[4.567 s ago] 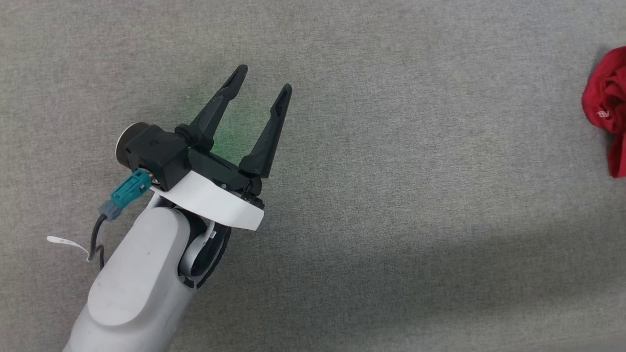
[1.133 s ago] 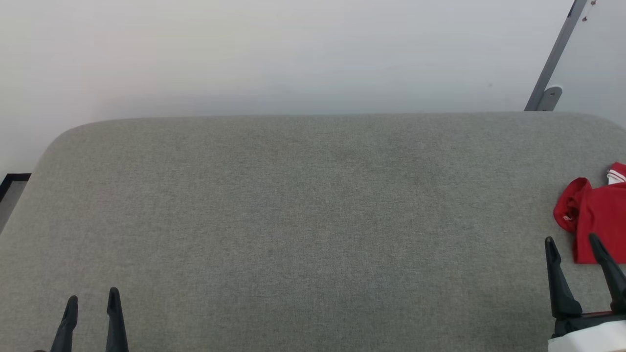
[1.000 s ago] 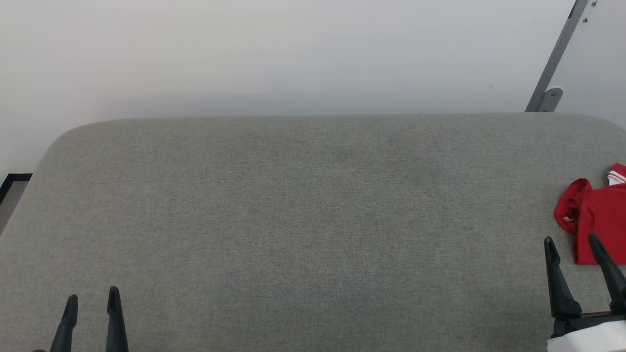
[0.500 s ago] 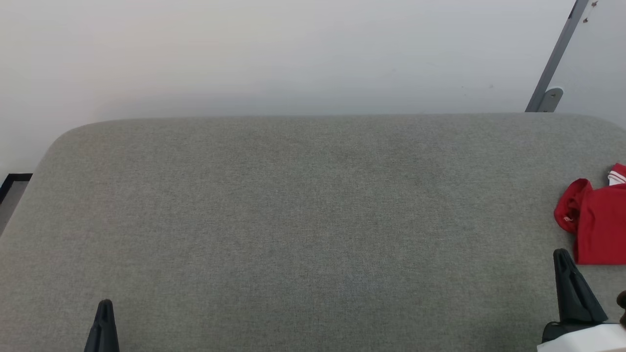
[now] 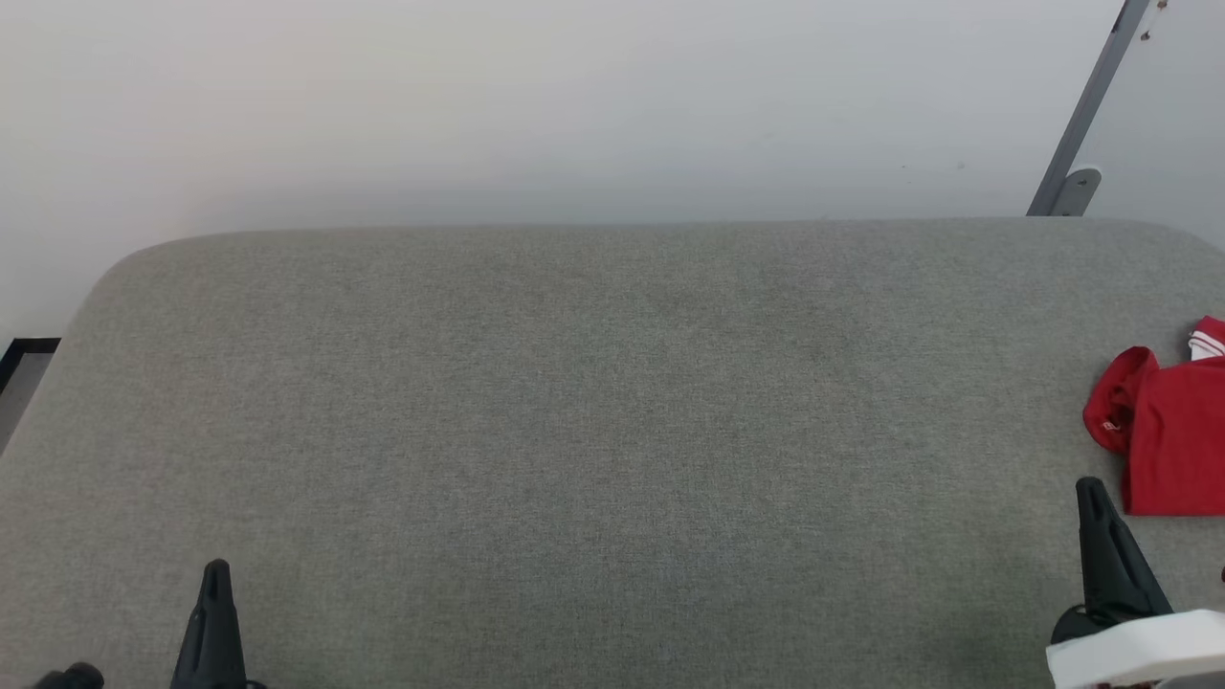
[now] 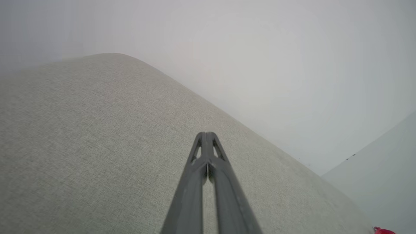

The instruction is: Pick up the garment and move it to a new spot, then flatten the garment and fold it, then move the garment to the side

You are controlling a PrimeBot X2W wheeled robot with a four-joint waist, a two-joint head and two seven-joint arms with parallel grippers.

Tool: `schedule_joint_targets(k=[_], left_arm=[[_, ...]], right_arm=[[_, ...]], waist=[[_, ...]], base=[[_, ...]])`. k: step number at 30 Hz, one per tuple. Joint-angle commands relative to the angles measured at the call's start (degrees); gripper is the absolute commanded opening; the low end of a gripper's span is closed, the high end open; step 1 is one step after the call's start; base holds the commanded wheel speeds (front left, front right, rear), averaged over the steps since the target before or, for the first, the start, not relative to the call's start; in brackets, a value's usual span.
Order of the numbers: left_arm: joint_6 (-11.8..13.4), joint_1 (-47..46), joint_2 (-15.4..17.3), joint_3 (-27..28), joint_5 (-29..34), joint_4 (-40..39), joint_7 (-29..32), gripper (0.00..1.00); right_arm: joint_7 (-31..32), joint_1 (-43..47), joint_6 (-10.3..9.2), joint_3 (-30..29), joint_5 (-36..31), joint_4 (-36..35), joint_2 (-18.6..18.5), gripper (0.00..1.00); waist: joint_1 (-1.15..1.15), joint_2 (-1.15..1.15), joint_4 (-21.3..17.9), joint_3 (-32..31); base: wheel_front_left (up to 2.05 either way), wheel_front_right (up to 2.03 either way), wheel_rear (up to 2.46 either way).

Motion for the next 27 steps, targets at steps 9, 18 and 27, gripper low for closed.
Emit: schedule_joint_targets(k=[9,18,27], left_arm=[[-0.1,-3.4,0.0,-0.2,-8.0,0.6,2.2,0.00],[-0.1,-5.2,-0.3,-0.5,-14.3,1.8,4.0,0.00],[-0.1,-6.9,-0.6,-0.7,-20.1,2.9,5.6,0.00]], right_arm=[[2.4,-2.7,0.00,-0.4,8.8,0.3,0.6,0.00],[4.2,-3.8,0.00,-0.4,15.6,1.1,1.5,0.00],[5.9,-4.9,0.00,-0.5,21.8,1.9,2.3,0.00]], waist=[[0.00,0.00,-0.1,0.2],[0.00,0.00,-0.2,0.3],[0.00,0.00,-0.3,0.5]], base=[[0.00,0.00,0.00],[0.00,0.00,0.00],[0.00,0.00,0.00]])
